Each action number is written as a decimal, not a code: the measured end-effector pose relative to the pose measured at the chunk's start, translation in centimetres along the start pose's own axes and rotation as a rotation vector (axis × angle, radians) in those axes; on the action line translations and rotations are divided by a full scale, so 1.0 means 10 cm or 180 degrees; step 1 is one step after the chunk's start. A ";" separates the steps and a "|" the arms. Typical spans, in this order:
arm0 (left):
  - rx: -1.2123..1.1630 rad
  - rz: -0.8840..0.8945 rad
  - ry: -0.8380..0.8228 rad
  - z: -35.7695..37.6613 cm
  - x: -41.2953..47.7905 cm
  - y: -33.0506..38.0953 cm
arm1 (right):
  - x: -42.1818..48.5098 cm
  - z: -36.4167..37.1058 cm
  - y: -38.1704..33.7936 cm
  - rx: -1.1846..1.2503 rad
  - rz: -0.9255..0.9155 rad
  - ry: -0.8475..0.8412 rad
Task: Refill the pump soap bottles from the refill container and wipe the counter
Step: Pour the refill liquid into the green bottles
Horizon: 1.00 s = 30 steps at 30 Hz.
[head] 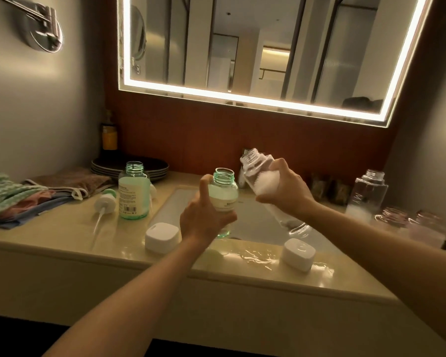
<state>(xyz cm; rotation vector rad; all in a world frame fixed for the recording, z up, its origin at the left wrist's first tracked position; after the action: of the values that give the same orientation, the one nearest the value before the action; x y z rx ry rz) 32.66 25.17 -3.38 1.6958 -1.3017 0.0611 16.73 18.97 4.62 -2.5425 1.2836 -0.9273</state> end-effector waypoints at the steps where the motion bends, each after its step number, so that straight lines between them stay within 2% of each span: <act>1: -0.0021 0.0019 0.0036 -0.09 0.05 0.02 | 0.02 0.01 -0.02 0.0367 0.0095 0.0010; 4: -0.0018 0.0049 0.0136 -0.40 0.17 -0.04 | 0.06 0.11 -0.12 0.1108 0.0207 -0.0012; 8: 0.0130 -0.0097 0.0318 -0.80 0.15 -0.33 | 0.08 0.39 -0.37 0.1429 0.0089 -0.0230; 15: 0.0289 -0.0633 0.0642 -1.42 0.00 -1.09 | 0.15 0.88 -0.77 0.1618 -0.0065 -0.0445; 21: 0.0351 -0.0834 0.1021 -1.79 -0.05 -1.51 | 0.26 1.12 -0.93 0.1613 -0.0082 -0.0475; 30: 0.0441 -0.1054 0.0994 -1.76 -0.01 -1.89 | 0.40 1.28 -1.03 0.1531 -0.0116 -0.0452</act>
<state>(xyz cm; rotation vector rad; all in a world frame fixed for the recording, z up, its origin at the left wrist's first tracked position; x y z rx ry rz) 55.51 36.88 -6.06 1.9113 -0.7926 0.2163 32.97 20.60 0.25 -2.2120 0.8510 -0.9111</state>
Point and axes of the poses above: each hand's wrist, its own x-axis towards the middle knuckle, its own z-axis out of the palm, y = z × x, the point moved 2 cm from there along x, towards the middle knuckle, and after that the axes turned 6 degrees about -y, right-handed, at the moved point
